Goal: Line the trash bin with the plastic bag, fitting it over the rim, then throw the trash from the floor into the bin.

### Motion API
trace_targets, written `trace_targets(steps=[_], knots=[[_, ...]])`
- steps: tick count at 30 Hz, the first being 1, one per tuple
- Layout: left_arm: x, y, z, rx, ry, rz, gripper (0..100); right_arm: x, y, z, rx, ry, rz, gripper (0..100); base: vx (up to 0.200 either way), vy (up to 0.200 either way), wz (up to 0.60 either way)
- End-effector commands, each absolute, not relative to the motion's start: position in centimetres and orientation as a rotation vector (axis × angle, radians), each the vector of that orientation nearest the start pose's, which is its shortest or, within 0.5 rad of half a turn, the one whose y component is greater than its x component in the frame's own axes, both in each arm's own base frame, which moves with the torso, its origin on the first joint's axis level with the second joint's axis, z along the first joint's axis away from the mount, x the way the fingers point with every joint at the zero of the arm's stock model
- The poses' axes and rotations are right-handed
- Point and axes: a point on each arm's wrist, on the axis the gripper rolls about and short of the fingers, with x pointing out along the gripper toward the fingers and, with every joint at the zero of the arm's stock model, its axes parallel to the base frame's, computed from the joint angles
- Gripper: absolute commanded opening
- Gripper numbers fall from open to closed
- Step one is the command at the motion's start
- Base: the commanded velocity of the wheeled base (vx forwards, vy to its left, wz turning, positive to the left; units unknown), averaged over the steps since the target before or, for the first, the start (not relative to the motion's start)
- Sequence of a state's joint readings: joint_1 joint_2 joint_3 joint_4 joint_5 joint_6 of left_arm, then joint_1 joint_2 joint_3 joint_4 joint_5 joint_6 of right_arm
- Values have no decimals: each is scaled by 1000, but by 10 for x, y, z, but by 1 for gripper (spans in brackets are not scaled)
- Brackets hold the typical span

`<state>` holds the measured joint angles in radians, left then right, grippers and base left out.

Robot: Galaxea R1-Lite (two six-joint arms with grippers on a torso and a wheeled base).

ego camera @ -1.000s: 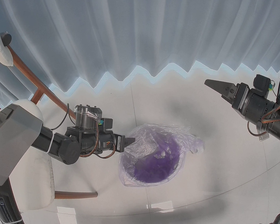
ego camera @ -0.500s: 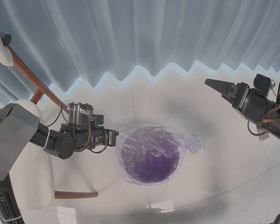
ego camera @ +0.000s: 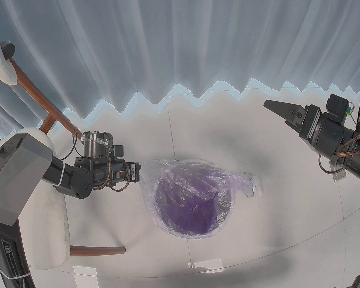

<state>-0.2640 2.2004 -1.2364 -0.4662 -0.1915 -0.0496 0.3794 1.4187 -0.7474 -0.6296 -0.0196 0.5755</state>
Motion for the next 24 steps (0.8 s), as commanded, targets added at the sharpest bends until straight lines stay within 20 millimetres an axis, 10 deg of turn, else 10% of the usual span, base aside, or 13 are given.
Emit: trace_targets(steps=[1,19,20,24], knots=[[418,-116,82,-27,530,-416,0,224,89,242,560,144,337,100,0,0,0],[420,-119,84,-6,499,-337,0,225,89,242,560,146,336,100,0,0,0],[417,-120,86,-2,495,-341,100,224,89,242,560,144,337,100,0,0,0],[413,-121,98,-13,471,-350,100,224,89,242,560,144,337,100,0,0,0]])
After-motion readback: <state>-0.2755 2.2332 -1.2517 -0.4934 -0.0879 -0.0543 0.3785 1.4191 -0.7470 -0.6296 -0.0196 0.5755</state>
